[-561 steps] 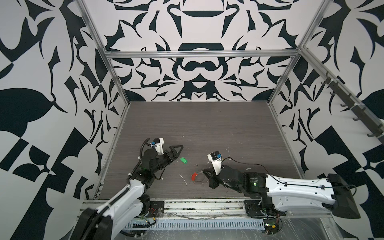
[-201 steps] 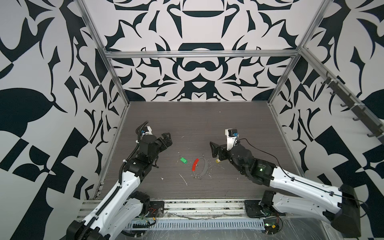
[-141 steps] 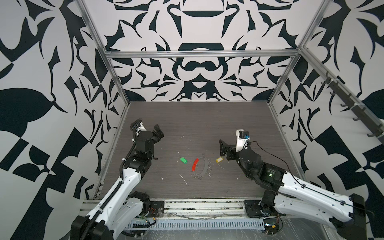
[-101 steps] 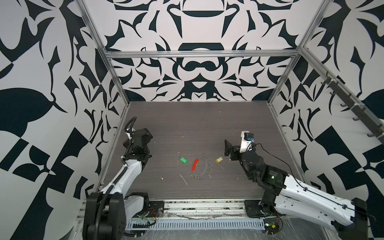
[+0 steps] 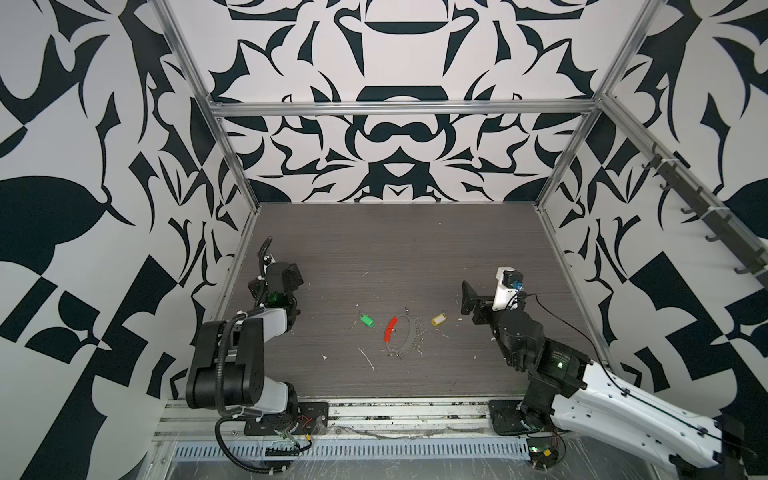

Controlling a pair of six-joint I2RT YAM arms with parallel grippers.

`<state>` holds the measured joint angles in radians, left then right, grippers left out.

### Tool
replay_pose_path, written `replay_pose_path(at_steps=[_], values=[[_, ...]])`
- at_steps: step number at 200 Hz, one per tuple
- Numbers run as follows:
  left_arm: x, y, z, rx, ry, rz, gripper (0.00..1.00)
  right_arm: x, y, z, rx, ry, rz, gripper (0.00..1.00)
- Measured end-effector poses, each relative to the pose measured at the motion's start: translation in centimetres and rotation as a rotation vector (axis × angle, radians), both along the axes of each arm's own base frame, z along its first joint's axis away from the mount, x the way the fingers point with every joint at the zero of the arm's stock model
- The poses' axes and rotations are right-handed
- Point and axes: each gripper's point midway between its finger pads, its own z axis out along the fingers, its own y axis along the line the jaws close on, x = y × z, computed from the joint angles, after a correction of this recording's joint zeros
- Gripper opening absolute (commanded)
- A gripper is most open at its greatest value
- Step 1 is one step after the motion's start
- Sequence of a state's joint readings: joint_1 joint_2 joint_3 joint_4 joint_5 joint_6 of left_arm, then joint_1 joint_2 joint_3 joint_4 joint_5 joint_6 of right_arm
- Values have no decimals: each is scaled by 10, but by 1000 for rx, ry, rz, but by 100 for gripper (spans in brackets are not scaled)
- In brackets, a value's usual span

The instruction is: Remove the keys from the keyring

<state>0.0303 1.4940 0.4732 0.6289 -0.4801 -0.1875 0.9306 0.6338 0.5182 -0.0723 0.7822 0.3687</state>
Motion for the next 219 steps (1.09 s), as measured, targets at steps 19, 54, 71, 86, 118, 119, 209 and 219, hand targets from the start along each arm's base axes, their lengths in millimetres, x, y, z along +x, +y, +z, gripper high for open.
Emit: replay_pose_path(at_steps=[19,54,71,86,118,119,209,219], values=[[4,-9,-11,-13,26,-61,99,0,-2,1,-28,-7,2,100],[6,-26,-7,-19,-61,-170,99,-1,-8,-2,-77,-16,0,100],[-3,-29,-23,-32,-19,-184,99,0,-12,-4,-99,-24,-4,100],[0,-28,-17,-28,-54,-188,99,1,-15,-9,-123,-31,-12,100],[2,-27,-10,-27,-86,-183,99,11,-28,-22,-160,-43,-70,100],[2,-27,-10,-26,-87,-183,99,12,-29,-23,-162,-43,-75,100],[4,-27,-4,-22,-114,-183,99,72,-139,-85,-290,66,-435,100],[4,-27,-4,-22,-115,-183,99,76,-144,-97,-297,85,-431,100]])
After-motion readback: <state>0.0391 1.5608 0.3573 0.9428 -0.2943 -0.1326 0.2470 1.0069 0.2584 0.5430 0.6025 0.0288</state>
